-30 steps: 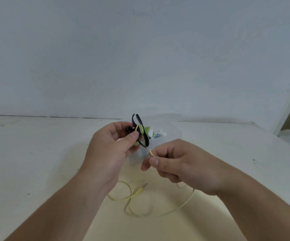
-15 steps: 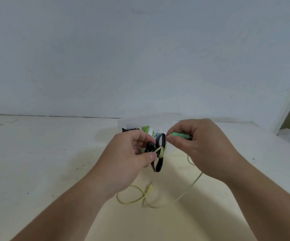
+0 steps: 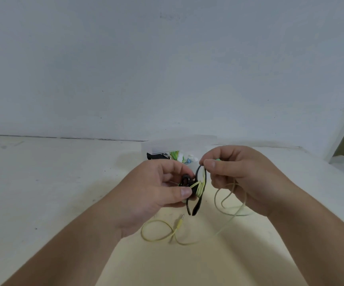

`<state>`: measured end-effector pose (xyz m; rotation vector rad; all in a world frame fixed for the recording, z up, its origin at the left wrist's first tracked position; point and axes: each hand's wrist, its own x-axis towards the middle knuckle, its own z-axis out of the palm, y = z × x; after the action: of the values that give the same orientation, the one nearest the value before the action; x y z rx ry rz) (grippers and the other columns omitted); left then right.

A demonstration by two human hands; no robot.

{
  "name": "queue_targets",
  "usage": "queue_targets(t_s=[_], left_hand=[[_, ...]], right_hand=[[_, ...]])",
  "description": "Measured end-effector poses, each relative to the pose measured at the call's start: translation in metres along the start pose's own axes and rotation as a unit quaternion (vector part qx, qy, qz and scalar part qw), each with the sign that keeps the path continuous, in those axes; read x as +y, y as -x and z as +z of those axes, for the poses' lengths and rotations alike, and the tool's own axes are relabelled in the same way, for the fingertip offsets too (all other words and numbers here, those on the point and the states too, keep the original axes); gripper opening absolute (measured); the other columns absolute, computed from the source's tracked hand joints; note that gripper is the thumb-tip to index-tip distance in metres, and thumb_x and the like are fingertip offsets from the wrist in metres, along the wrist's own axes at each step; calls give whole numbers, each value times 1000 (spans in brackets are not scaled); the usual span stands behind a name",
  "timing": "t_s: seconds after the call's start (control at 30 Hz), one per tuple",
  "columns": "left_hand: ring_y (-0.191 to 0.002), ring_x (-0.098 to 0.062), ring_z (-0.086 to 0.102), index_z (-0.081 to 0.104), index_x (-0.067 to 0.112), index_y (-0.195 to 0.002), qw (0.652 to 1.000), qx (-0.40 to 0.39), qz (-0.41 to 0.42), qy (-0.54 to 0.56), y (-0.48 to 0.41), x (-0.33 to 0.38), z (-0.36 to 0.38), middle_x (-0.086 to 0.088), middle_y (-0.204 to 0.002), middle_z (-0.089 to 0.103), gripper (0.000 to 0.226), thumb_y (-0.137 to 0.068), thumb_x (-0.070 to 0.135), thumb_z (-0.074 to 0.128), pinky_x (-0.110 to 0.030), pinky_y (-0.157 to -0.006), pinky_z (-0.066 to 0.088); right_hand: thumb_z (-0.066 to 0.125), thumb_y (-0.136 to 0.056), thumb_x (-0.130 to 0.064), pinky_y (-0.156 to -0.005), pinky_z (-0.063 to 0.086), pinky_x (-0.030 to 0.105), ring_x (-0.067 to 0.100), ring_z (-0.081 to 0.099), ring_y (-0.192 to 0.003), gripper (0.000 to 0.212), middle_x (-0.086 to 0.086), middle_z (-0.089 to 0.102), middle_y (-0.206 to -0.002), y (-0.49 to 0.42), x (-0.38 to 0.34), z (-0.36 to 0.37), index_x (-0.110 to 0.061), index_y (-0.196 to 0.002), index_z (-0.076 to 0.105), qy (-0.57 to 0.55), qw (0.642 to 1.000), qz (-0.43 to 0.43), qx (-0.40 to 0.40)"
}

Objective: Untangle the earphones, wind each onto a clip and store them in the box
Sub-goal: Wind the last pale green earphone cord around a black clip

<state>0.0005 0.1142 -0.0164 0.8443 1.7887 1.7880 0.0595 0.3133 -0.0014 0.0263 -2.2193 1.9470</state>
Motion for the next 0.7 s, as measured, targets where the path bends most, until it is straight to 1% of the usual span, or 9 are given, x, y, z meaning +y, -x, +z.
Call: queue_targets(t_s=[0.13, 0.2, 0.27, 0.37, 0.43, 0.47, 0.53, 0.6, 0.7], left_hand=[[-80, -20, 68, 72, 12, -93, 999, -42, -2, 20, 2, 0, -1, -9, -88, 70, 23, -71, 5, 71, -37, -82, 57], [-81, -21, 68, 71, 8, -96, 998, -49, 1, 27, 2, -1, 1, -10, -89, 70, 25, -71, 4, 71, -37, -82, 57], [-83, -22, 67, 70, 4, -100, 999, -38, 12, 34, 1, -2, 1, -12, -92, 69, 29, -72, 3, 71, -38, -83, 58], [-84, -20, 67, 70, 5, -100, 998, -8, 35, 50, -1, -2, 1, -10, -91, 70, 30, -69, 3, 71, -34, -81, 57], [-90, -24, 68, 72, 8, -97, 995, 26, 56, 81, -3, -2, 2, -13, -95, 71, 29, -68, 4, 72, -33, -85, 56], [-95, -29, 68, 71, 7, -97, 992, 45, 66, 102, -4, -2, 3, -17, -99, 72, 30, -68, 3, 73, -35, -88, 54], [-101, -36, 66, 69, 4, -102, 981, 86, 75, 155, -5, -2, 4, -20, -102, 72, 36, -68, 0, 79, -38, -94, 52], [-103, -38, 67, 65, 1, -107, 966, 119, 76, 218, -7, -1, 4, -20, -101, 70, 38, -70, 4, 72, -43, -97, 53], [-99, -35, 69, 64, 3, -105, 953, 161, 80, 246, -8, 0, 4, -20, -98, 69, 34, -71, 7, 66, -45, -91, 57]], right_hand=[[77, -69, -8, -49, 31, 25, 13, 35, -45, 7, 1, 42, -54, -1, -1, -1, -7, -72, 70, -134, 989, 36, -46], [75, -71, -10, -48, 32, 24, 12, 36, -43, 9, 2, 44, -55, -2, 0, -2, -6, -71, 67, -160, 985, 48, -50], [71, -73, -12, -47, 32, 24, 12, 35, -42, 13, 3, 43, -55, -3, 1, -1, -4, -72, 61, -150, 986, 67, -38], [67, -81, -18, -45, 27, 22, 11, 22, -43, 20, -1, 34, -53, -2, 3, 3, -8, -70, 54, -93, 990, 102, -39], [64, -89, -26, -45, 22, 23, 11, 15, -46, 33, -3, 25, -54, -1, 3, 8, -15, -59, 57, -63, 990, 116, -51], [62, -92, -30, -45, 20, 23, 11, 13, -47, 38, -4, 22, -55, 0, 3, 10, -18, -57, 60, -57, 990, 119, -55], [56, -97, -32, -47, 19, 23, 11, 14, -48, 38, -4, 23, -56, 3, 4, 17, -17, -64, 66, -45, 990, 115, -65], [50, -102, -27, -49, 19, 23, 11, 17, -48, 35, -5, 27, -55, 4, 7, 25, -11, -75, 67, -21, 991, 101, -86], [43, -105, -21, -52, 20, 27, 12, 20, -50, 32, -5, 29, -55, 5, 13, 35, -5, -86, 64, 1, 991, 81, -111]])
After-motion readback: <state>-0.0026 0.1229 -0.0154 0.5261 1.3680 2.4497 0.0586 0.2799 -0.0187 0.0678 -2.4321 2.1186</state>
